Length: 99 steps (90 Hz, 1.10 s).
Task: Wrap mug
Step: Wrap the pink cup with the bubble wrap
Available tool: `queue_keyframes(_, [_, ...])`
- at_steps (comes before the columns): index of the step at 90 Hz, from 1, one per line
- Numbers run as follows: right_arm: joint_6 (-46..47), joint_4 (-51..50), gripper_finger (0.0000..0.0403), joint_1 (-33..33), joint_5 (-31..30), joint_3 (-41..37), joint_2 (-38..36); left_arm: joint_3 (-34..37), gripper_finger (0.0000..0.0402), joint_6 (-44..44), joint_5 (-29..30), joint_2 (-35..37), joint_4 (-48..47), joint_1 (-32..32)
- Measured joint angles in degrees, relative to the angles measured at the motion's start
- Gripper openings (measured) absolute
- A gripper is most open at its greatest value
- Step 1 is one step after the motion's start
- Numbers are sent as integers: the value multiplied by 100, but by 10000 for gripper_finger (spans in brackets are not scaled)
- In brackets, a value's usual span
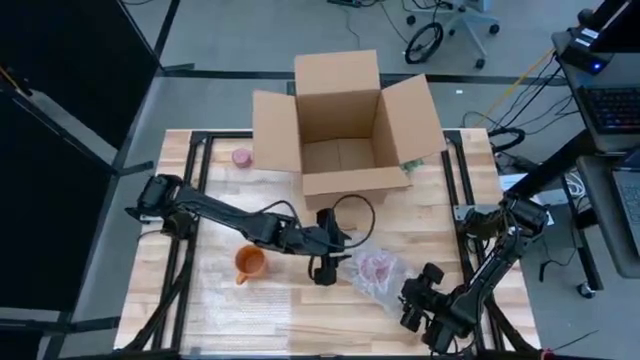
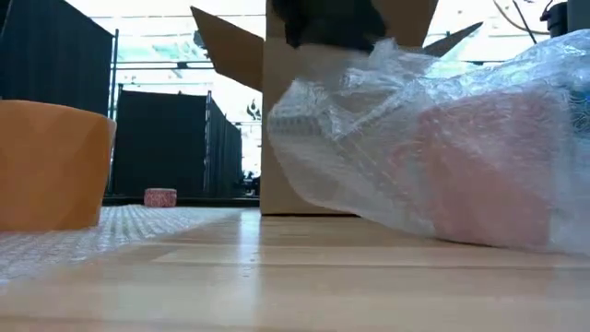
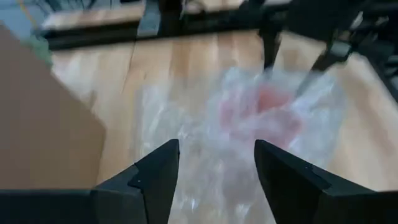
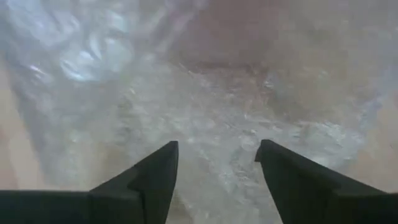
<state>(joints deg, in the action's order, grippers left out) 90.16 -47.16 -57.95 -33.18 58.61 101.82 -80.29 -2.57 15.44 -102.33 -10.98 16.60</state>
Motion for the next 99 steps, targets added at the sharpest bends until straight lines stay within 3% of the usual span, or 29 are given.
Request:
queue_keyframes(21, [82,303,212,0,-95,0,0,-316,172,712,878,32,-615,252])
queue_keyframes(59, [-92,415,212,13,-185,0,0,-315,166,932,1093,-22,-914,-297])
queue_keyframes(68, [-138,416,212,13,-185,0,0,-313,127,906,1057,-22,-957,-383])
queue_keyframes(81, [-152,414,212,13,-183,0,0,-314,20,890,488,-22,-905,-361])
queue_keyframes(99, [-143,411,212,13,-94,0,0,-306,2,890,385,146,-947,166])
